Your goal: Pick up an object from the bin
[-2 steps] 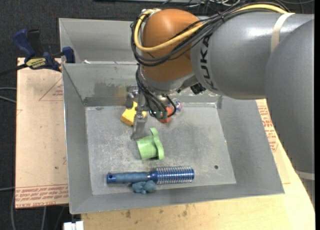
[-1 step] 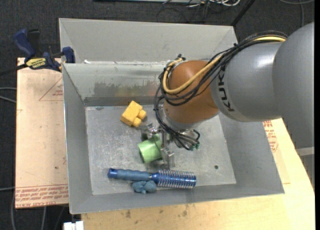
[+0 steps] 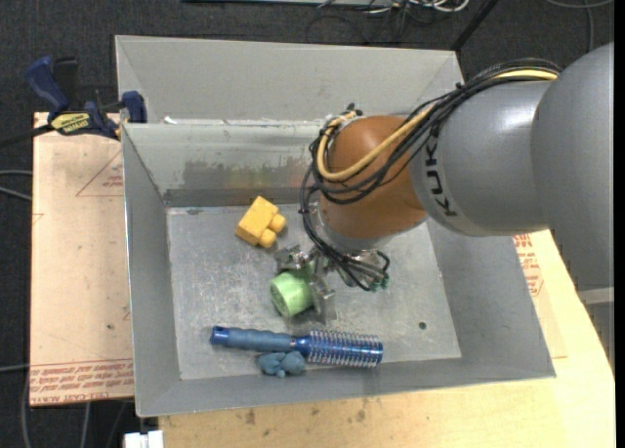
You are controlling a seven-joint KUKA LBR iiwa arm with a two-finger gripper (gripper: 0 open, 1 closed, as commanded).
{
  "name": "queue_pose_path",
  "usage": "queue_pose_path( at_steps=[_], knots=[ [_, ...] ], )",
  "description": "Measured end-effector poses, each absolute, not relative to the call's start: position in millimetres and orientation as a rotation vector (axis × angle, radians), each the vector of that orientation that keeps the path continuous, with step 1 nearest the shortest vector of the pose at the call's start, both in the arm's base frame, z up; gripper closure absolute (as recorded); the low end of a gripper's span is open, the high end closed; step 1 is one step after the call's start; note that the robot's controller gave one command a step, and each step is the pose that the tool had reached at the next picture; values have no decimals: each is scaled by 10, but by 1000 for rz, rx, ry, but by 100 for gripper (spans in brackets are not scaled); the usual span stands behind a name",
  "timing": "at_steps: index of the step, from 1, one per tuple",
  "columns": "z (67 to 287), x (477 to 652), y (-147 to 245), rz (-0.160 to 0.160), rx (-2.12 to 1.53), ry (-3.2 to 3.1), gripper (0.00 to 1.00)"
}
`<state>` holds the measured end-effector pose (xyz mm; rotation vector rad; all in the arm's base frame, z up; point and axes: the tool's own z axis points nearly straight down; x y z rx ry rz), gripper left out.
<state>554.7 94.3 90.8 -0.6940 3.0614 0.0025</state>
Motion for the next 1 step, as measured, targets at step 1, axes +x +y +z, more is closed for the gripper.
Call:
queue_pose_path(
  at_steps=[1],
  knots=[
    [2105,5619,988,0,-712,3048,100]
  ],
)
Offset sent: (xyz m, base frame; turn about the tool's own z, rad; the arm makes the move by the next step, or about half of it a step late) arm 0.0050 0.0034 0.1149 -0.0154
